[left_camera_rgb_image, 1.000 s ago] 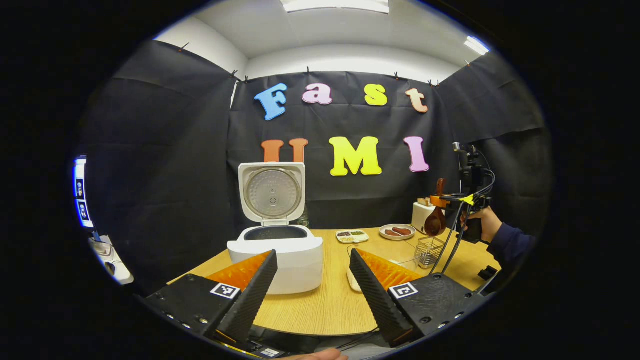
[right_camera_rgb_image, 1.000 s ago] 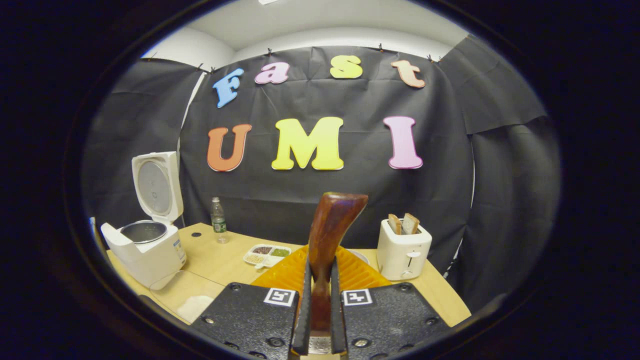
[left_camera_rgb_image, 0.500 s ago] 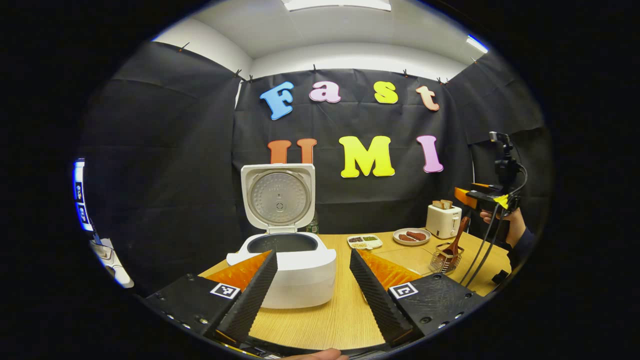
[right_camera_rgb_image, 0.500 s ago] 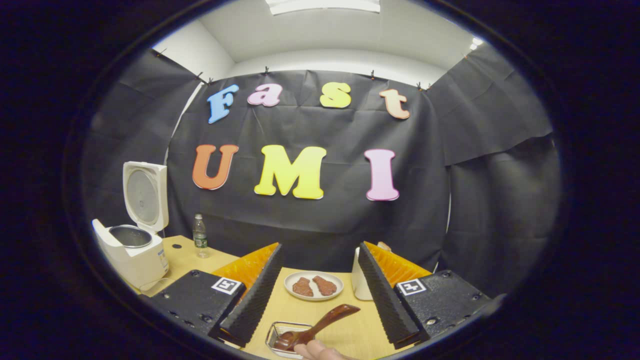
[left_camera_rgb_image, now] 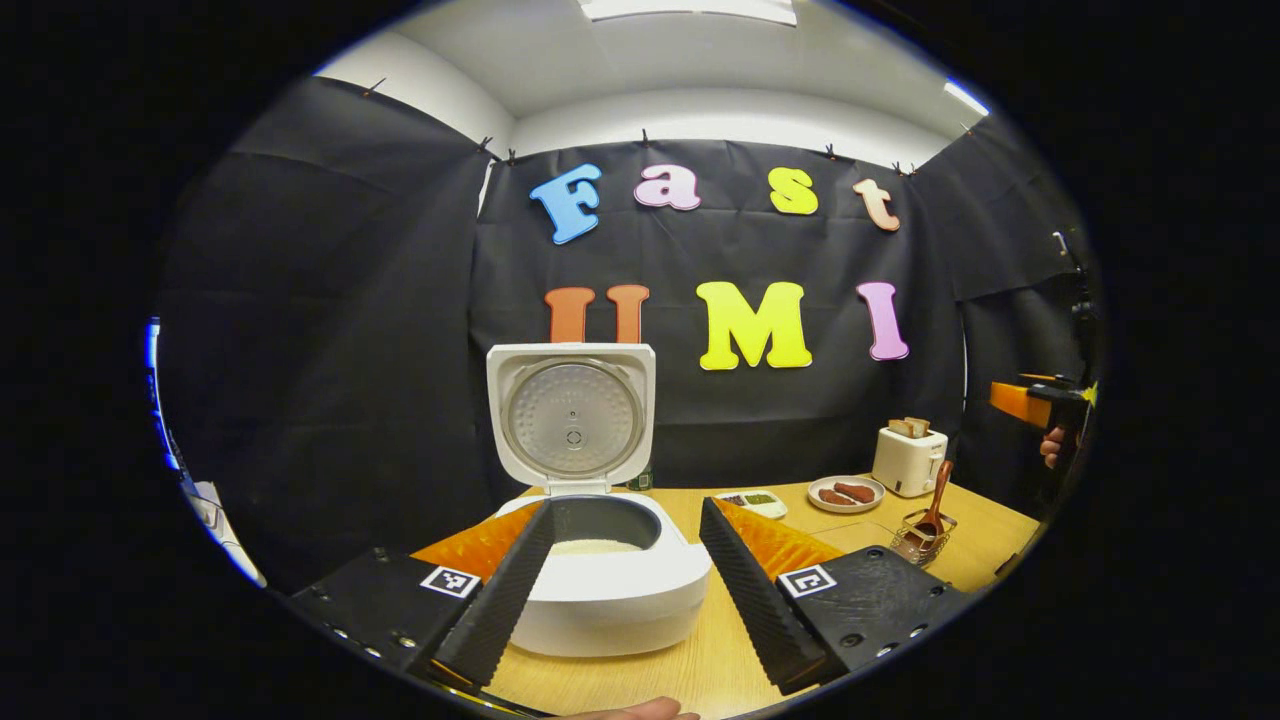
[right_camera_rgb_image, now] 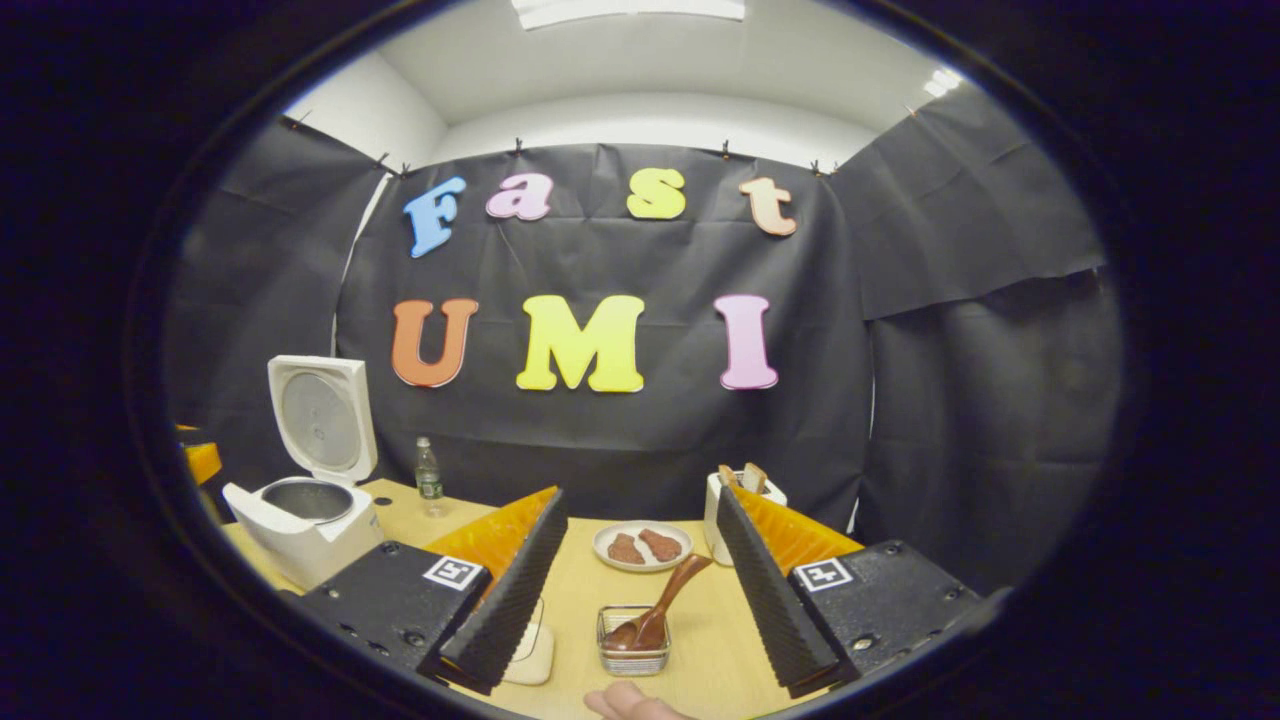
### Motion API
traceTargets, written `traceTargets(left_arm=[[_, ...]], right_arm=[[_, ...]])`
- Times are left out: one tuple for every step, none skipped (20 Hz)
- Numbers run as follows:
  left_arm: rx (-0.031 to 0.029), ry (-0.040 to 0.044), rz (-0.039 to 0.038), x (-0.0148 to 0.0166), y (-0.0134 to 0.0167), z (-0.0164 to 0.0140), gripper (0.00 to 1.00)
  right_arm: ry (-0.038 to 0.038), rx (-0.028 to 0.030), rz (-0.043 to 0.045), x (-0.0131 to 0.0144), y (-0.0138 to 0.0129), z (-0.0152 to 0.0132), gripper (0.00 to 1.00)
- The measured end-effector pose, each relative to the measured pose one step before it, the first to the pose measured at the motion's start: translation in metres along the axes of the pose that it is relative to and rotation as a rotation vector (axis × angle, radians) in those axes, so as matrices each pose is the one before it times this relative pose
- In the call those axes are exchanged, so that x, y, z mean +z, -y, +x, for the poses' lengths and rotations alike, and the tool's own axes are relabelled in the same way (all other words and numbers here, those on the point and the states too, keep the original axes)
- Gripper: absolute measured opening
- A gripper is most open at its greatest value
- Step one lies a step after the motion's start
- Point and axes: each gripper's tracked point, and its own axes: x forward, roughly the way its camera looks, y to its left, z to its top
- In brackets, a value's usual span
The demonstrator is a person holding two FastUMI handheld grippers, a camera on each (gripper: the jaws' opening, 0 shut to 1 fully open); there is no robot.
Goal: Close the left gripper, press the button to open the rice cooker; take a wooden spoon from the chopstick holder with the right hand, scoop a spoonful of rice and pour it into the rice cooker, then put the wooden spoon back into the chopstick holder.
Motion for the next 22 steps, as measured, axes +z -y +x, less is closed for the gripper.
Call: traceTargets(left_arm=[[0.00407,0.00175,-0.00297,0.00659,-0.00408,0.00657,0.93],[-0.00484,0.00794,-0.00893,0.00749,-0.00263,0.00636,0.93],[-0.007,0.0085,-0.00907,0.00923,-0.0023,0.0082,0.93],[-0.00154,0.01471,-0.00408,0.00911,-0.00521,0.00823,0.93],[-0.00288,0.0135,-0.00119,0.01052,-0.00472,0.00937,0.93],[-0.00059,0.01126,-0.00028,0.00936,-0.00536,0.01136,0.93],[0.00986,0.00986,-0.00225,0.00921,-0.00796,0.01272,0.93],[0.0089,0.00741,0.00134,0.0103,-0.00708,0.01165,0.93],[0.01103,0.01453,-0.00413,0.01012,-0.00687,0.01263,0.93],[0.0053,0.00395,-0.01423,0.00902,-0.00397,0.01065,0.93],[-0.01059,-0.00054,-0.01717,0.00659,0.00087,0.01033,0.93],[-0.01808,-0.0091,-0.02172,0.0049,0.00307,0.00981,0.94],[-0.01442,-0.01181,-0.02235,0.00278,0.00227,0.00821,0.94],[-0.01186,-0.0089,-0.0176,0.0035,0.00129,0.0064,0.94],[-0.0038,0.00212,-0.01181,0.00619,-0.00128,0.00734,0.94],[-0.01009,0.00658,-0.00326,0.00649,0.00044,0.00771,0.94],[0.00432,0.01779,0.00607,0.00655,-0.00158,0.00723,0.94],[0.00734,0.01726,0.01198,0.00614,-0.00344,0.00895,0.94],[0.00953,0.00598,0.00752,0.00145,-0.00278,0.01068,0.94],[0.01275,0.00239,-0.01446,-0.00046,-0.00291,0.00967,0.94],[0.00275,0.00341,-0.02399,0.0014,0.00007,0.00951,0.94],[-0.01029,0.00321,-0.01804,0.00045,0.00288,0.0089,0.94]], right_arm=[[0.00915,-0.01304,-0.00527,0.00376,-0.0006,-0.00877,0.98],[0.01269,-0.00511,0.00431,0.00541,-0.00141,-0.00821,0.98],[-0.00017,0.00719,0.00934,0.00066,-0.00429,-0.00704,0.98],[0.00345,0.01339,0.0092,0.00032,-0.00531,-0.00615,1.0],[0.0025,0.00647,0.00555,0.00143,-0.00259,-0.00503,1.0],[0.00616,0.0043,-0.00087,0.00178,-0.00061,-0.0032,1.0],[0.0038,0.00483,-0.00097,0.00135,-0.00109,-0.00306,0.99],[0.00398,0.00666,0.0035,0.00021,-0.00128,-0.0023,0.98],[0.00175,0.00772,0.00555,-0.00026,-0.00131,-0.00134,0.98],[-0.00282,0.00147,0.00339,-0.00343,0.00144,-0.00204,0.98],[-0.00036,-0.00029,-0.0034,-0.0021,0.00145,-0.00084,0.98],[-0.00164,-0.00491,-0.00532,-0.00146,0.00181,0.00024,0.98],[0.00206,-0.00021,-0.00405,-0.00163,0.00127,0.00067,0.96],[-0.00423,0.00326,-0.00239,-0.00278,-0.00021,-0.00092,0.99],[-0.00463,0.00445,0.00107,-0.00424,0.00047,-0.00058,0.99],[-0.00724,0.00593,0.00035,-0.00395,-0.00045,-0.00035,0.99],[-0.00644,0.00814,-0.00245,-0.00391,0.00011,-0.00096,0.99],[-0.0063,0.00256,0.00364,-0.00394,0.00091,0.00032,0.98],[-0.0076,0.00586,0.00526,-0.00359,-0.00074,0.00127,0.98],[-0.00217,0.00973,0.0118,-0.00377,-0.00184,0.00153,0.99],[0.0017,0.0191,0.01356,-0.00181,-0.00485,0.0022,1.0],[-0.00843,0.02297,0.00531,-0.00549,-0.00469,0.00207,0.98]])
